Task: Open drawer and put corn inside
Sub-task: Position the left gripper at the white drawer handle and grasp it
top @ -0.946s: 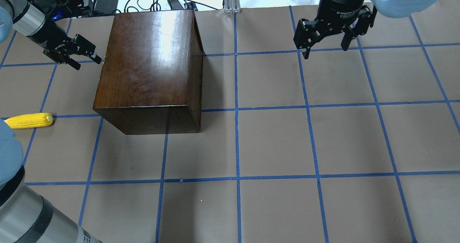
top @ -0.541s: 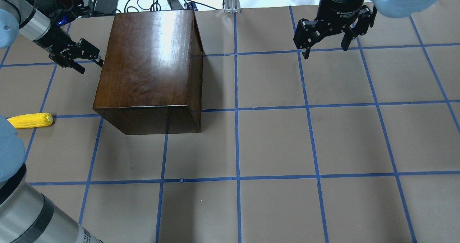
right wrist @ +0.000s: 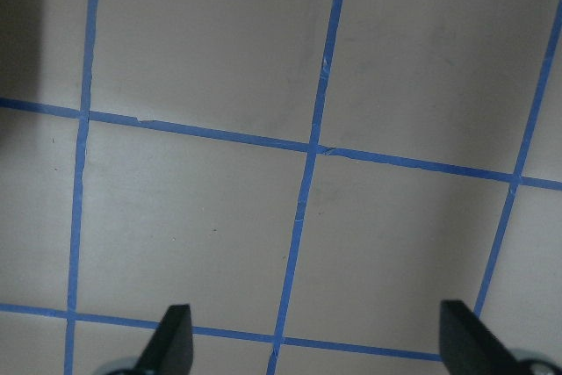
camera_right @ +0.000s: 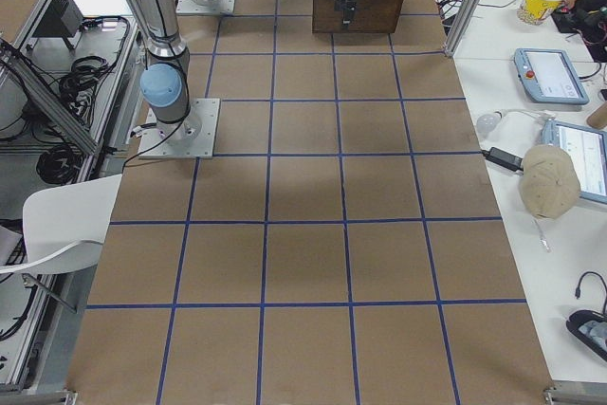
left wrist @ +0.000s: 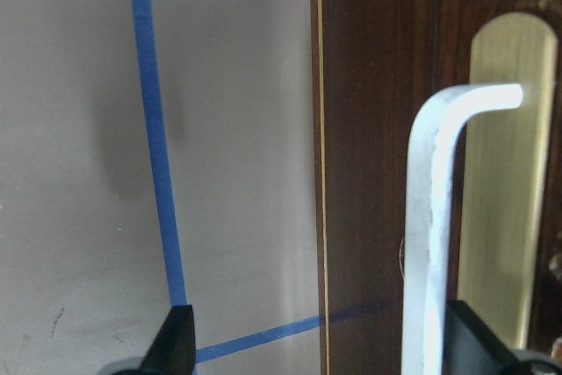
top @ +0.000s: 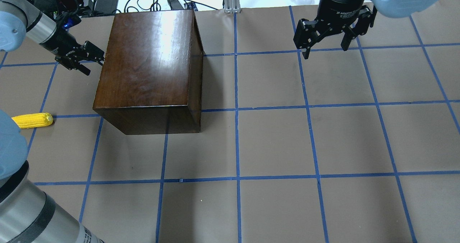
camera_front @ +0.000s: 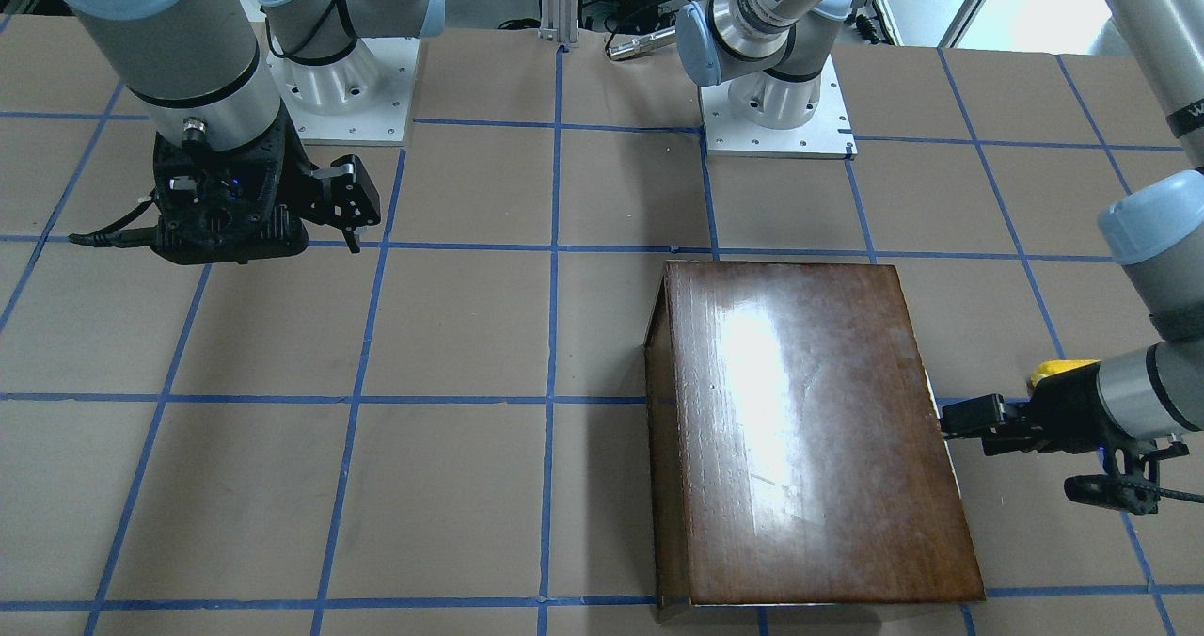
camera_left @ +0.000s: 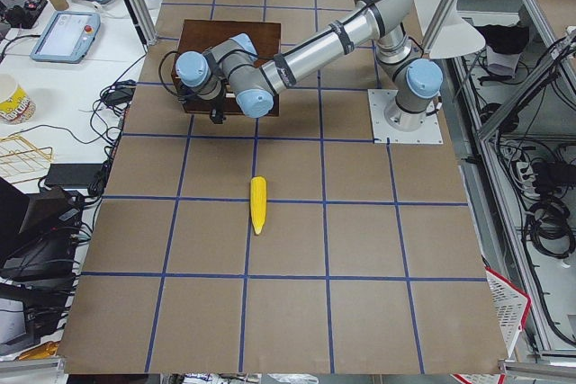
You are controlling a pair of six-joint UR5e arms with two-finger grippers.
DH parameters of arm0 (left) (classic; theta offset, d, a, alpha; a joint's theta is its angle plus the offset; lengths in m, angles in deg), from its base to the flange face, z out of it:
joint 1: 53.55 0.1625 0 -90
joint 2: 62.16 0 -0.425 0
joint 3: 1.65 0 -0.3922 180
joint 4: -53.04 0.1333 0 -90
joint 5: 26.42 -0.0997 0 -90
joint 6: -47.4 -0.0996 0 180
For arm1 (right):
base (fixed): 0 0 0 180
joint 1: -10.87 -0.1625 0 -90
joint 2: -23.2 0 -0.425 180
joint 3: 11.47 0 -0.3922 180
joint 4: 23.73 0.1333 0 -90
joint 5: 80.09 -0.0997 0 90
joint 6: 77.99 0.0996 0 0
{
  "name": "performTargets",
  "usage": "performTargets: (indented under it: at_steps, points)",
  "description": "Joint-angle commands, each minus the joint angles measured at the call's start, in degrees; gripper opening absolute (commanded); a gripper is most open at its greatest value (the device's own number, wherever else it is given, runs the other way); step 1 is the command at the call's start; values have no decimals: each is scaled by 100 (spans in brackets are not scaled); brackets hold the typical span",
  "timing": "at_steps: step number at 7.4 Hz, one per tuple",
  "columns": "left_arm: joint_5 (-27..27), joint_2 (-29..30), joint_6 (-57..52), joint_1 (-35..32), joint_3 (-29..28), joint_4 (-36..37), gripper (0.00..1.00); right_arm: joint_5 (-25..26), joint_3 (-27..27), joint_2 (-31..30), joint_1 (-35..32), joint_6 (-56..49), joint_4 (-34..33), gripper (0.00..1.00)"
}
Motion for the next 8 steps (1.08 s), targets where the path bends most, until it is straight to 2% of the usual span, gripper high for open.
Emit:
performTargets:
  at_steps: [1, 8]
  points:
    - [-7, 76, -24, 0, 6, 35, 100, 0, 0, 0, 0, -6, 6, 100]
    - [-86, 59, -59, 61, -38, 158, 100, 0, 0, 0, 0, 2, -2, 100]
